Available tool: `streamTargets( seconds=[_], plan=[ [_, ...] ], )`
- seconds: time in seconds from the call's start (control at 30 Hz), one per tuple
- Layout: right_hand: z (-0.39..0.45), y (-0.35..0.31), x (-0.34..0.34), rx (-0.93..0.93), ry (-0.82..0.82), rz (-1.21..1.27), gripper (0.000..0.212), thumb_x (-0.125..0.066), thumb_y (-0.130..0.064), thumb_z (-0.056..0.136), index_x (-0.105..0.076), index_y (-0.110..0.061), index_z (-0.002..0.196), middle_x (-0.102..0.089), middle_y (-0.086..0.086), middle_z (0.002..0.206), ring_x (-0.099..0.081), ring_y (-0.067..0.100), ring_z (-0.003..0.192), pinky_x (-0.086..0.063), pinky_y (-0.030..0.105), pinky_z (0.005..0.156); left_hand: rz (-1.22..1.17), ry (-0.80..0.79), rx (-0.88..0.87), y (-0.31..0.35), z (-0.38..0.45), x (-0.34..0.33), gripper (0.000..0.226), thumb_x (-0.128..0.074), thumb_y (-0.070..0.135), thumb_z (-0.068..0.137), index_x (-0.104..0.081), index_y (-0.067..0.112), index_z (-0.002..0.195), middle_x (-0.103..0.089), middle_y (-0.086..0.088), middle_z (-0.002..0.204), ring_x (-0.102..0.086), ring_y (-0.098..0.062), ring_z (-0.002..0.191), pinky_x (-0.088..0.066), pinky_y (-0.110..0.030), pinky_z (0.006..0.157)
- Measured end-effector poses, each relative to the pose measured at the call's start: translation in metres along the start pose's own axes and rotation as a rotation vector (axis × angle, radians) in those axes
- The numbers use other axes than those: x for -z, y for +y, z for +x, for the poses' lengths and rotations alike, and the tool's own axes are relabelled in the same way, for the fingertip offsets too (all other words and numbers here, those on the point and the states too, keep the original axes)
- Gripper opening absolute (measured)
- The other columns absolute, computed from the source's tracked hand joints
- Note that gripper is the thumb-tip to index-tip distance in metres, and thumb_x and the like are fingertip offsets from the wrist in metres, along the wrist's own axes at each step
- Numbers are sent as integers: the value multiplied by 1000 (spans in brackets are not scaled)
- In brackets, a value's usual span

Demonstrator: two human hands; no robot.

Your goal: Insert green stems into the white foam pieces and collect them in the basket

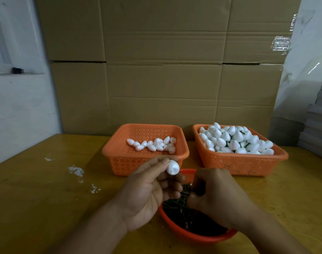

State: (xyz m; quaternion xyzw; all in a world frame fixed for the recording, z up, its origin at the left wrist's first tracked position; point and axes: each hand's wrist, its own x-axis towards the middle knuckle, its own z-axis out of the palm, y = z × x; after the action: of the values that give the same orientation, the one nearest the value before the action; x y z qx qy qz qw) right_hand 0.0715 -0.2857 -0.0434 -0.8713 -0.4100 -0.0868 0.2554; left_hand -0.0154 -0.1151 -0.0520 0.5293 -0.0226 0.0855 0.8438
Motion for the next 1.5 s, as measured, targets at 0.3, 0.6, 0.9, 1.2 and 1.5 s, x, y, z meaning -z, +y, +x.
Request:
streamTargets(
  seconds=[0.3, 0.6, 0.9, 1.2, 1.5],
  plan=[
    [1, 3, 5, 25, -12, 50, 13, -81, -26, 78, -69, -28, 83, -68, -12, 76, -63, 0, 72, -54, 24, 67, -12, 2, 33, 0, 0, 3, 22, -61, 33, 93, -71, 14, 87, -64, -13, 81, -61, -18, 66, -51, -27, 58],
    [-4, -8, 20, 70, 158, 690, 10, -79, -29, 71, -77, -22, 78, -71, 3, 63, -64, 12, 51, -53, 23, 51, -9, 8, 26, -1, 2, 4, 26, -65, 43, 91, -67, 18, 84, -55, -6, 68, -50, -13, 52, -42, -23, 48],
    [-7, -20, 12, 103, 169, 852, 13, -76, -19, 74, -76, -21, 87, -74, 10, 72, -72, 23, 60, -60, 29, 56, 19, 24, 22, 0, 0, 2, 35, -63, 51, 87, -61, 17, 79, -48, -3, 62, -42, -10, 48, -37, -21, 45],
    [-8, -22, 11, 105, 147, 818, 7, -74, -22, 78, -77, -18, 83, -73, 5, 66, -69, 16, 55, -56, 24, 53, 68, 13, 0, -2, 0, 1, 39, -64, 53, 86, -59, 14, 83, -49, -4, 63, -43, -11, 49, -37, -21, 45],
    [-10, -20, 9, 131, 194, 589, 10, -75, -22, 86, -77, -32, 89, -72, -5, 68, -67, 13, 55, -56, 35, 52, 114, 48, -21, -3, -2, -1, 34, -67, 50, 83, -60, 17, 78, -48, -3, 62, -43, -11, 50, -35, -22, 46]
  ],
)
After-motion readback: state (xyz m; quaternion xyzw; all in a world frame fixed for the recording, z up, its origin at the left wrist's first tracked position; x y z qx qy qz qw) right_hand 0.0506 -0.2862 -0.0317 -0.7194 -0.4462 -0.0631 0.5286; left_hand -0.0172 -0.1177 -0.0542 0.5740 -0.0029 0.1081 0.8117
